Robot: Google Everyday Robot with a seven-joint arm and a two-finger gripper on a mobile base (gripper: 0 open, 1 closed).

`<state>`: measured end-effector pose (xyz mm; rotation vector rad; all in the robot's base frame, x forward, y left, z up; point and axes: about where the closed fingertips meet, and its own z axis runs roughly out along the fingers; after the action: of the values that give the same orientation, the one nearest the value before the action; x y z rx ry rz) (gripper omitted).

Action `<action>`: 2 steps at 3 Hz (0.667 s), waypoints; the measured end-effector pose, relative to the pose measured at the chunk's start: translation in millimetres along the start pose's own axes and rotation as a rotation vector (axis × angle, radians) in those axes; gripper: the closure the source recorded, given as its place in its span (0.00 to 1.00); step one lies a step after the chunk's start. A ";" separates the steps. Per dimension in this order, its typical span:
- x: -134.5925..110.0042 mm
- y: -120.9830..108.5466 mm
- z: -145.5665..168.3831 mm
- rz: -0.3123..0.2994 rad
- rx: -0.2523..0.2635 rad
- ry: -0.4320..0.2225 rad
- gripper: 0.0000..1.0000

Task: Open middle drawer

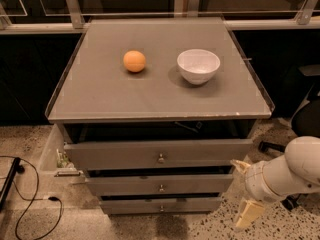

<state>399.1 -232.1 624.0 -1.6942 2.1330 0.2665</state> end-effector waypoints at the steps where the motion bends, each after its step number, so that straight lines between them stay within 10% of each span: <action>1: -0.6 3.4 3.7 -0.010 -0.007 -0.008 0.00; 2: 4.3 19.3 55.5 -0.039 -0.033 -0.054 0.00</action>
Offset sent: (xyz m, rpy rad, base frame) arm 0.0016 0.0484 -0.1418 0.1258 -0.0461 0.0721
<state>390.3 -209.6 570.3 -1.7253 2.0653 0.3341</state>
